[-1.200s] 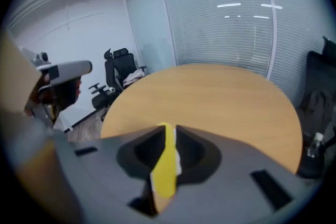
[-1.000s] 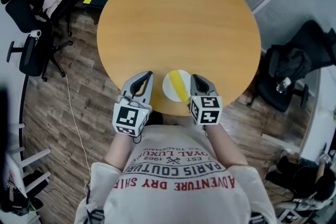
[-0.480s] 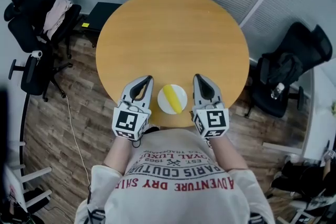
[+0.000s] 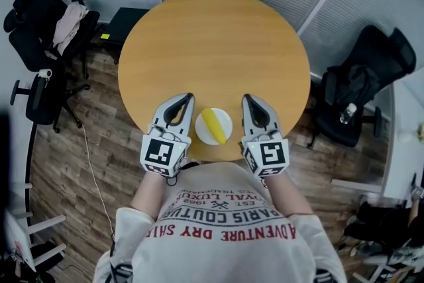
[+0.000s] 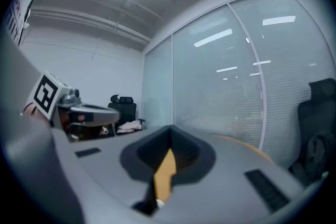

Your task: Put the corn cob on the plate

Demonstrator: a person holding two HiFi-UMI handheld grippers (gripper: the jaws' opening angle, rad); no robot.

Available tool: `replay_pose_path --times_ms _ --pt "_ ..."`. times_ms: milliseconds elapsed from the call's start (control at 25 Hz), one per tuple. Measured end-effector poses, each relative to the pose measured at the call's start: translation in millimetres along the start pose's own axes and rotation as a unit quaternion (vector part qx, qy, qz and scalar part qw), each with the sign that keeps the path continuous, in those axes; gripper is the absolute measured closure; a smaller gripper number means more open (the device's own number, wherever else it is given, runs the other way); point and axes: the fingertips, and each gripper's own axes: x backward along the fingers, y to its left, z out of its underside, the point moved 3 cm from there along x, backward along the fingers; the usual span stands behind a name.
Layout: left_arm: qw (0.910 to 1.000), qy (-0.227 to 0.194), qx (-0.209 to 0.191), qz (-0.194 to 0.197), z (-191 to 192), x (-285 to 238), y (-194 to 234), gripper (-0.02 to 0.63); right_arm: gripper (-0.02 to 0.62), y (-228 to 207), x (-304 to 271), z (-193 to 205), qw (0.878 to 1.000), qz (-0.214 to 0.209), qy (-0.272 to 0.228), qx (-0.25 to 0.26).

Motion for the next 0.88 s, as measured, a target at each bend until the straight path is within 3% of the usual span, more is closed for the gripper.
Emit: replay_pose_path --times_ms 880 --pt "0.9999 0.000 0.008 -0.015 -2.3 18.0 -0.8 0.574 0.568 6.0 15.2 4.9 1.000 0.012 0.005 -0.007"
